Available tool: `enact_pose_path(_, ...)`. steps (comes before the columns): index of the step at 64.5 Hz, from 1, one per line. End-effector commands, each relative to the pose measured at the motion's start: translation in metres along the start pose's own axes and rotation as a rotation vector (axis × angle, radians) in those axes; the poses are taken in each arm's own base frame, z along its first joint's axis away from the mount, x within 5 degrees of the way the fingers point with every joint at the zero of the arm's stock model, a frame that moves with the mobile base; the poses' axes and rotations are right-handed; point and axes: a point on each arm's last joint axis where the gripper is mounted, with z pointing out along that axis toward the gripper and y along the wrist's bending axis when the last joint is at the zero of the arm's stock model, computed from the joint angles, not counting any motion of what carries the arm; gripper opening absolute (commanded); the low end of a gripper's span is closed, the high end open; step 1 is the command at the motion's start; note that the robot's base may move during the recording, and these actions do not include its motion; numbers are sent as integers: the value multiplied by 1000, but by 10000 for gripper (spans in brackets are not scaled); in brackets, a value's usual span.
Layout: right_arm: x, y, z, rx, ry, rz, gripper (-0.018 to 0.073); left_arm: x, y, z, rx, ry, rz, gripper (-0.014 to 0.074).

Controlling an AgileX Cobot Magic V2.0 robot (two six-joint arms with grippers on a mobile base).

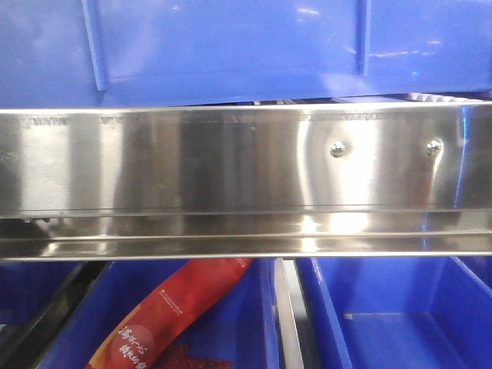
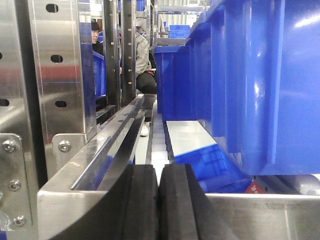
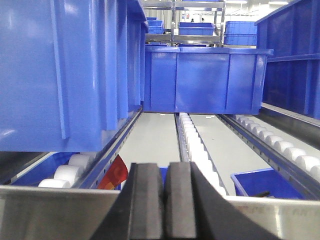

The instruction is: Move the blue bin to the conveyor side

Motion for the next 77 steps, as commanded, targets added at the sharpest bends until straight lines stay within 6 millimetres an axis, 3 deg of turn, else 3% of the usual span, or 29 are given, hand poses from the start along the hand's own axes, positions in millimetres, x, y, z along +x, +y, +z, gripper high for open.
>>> enact_pose_path(1, -2, 0, 0, 2, -26, -3, -50, -3, 0, 0, -3, -25, -1, -16)
enact_pose_path(61, -7, -1, 0, 9, -76, -3, -50, -6, 0, -1, -2, -53, -1, -16)
enact_pose_path(72, -10, -1, -1, 14, -106, 13, -50, -12, 0, -1, 1, -128, -1, -16)
enact_pose_path(77, -19, -1, -2, 13, -130, 16, -50, -30, 0, -3, -1, -159, -1, -16)
